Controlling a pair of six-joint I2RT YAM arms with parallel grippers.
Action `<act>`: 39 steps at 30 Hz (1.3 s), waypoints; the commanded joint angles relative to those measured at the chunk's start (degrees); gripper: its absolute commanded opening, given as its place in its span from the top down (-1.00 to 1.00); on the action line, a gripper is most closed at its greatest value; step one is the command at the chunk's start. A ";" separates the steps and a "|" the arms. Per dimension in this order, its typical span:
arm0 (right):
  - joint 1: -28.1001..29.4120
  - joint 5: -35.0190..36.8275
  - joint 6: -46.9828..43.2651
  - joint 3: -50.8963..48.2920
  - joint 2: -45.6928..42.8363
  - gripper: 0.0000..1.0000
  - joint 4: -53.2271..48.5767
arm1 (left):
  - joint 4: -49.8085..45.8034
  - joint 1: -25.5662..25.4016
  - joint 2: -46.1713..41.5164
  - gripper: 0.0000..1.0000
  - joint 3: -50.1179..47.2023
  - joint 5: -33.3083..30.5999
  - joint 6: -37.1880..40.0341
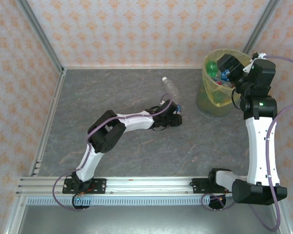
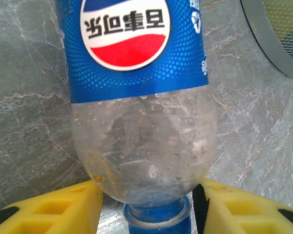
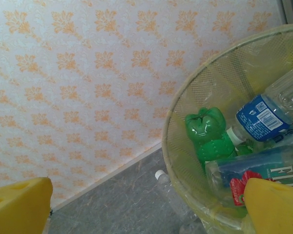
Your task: Put the plastic bottles in the bin
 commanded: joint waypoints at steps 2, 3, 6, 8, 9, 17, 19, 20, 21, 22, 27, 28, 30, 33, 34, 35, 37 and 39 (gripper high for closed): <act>0.50 -0.97 0.94 -0.31 -0.45 -0.99 0.92 | 0.35 -0.56 1.02 -0.11 0.58 -0.14 -1.26; 0.54 -1.13 1.04 -0.26 -0.45 -0.99 0.93 | 0.06 -0.68 1.13 -0.11 0.58 -0.55 -1.41; 0.64 -1.23 1.34 -0.14 -0.27 -0.99 1.01 | 0.00 -0.81 1.69 -0.08 0.51 -1.13 -2.02; 0.74 -1.46 1.37 0.04 -0.26 -0.99 0.98 | -0.08 -1.11 2.04 -0.06 0.71 -1.41 -1.88; 0.67 -1.42 1.40 0.07 -0.26 -0.99 0.92 | 0.03 -1.24 2.12 -0.01 0.75 -1.42 -1.79; 1.09 -1.92 1.16 -0.13 -0.24 -0.99 0.72 | 4.47 -1.34 -2.53 0.38 -2.83 -3.11 -0.71; 1.57 -1.59 1.08 0.00 -0.09 -0.99 0.60 | 6.19 -1.34 -5.23 0.41 -4.65 -4.13 0.10; 2.07 -0.90 0.67 0.34 -0.04 -0.99 0.42 | 7.36 -1.34 -6.79 0.41 -5.77 -4.71 0.66; 2.89 0.17 -0.35 0.96 0.31 -0.99 -0.34 | 8.49 -1.34 -8.39 0.41 -6.81 -5.14 1.32; 3.68 1.03 -1.39 1.73 0.87 -0.99 -1.20 | 9.54 -1.34 -9.81 0.41 -7.65 -5.29 2.02; 7.52 0.87 -2.41 2.07 1.85 -0.99 -0.66 | 12.92 -1.34 -17.00 0.41 -10.36 -5.38 8.34; 8.40 1.46 -2.28 2.11 1.85 -0.99 -0.49 | 13.12 -1.34 -18.03 0.41 -10.55 -5.48 9.46; 10.77 2.48 -2.57 2.45 1.85 -0.99 -0.40 | 13.62 -1.34 -20.50 0.41 -11.04 -5.86 12.99; 14.79 3.32 -3.19 3.56 4.90 -0.99 -0.82 | 13.89 -1.34 -24.24 0.41 -11.78 -6.57 17.03; 15.94 3.72 -3.20 3.85 5.43 -0.99 -0.92 | 13.90 -1.34 -25.30 0.41 -12.04 -6.80 18.05; 17.26 4.14 -3.20 4.15 6.13 -0.99 -0.92 | 14.16 -1.33 -26.68 0.41 -12.41 -7.26 19.15; 19.89 5.07 -3.48 5.04 7.37 -0.99 -0.97 | 14.46 -1.26 -28.98 0.41 -13.20 -8.01 20.84; 22.80 5.25 -4.70 6.74 9.17 -0.99 -1.41 | 14.01 -1.18 -31.04 0.41 -13.59 -8.78 22.38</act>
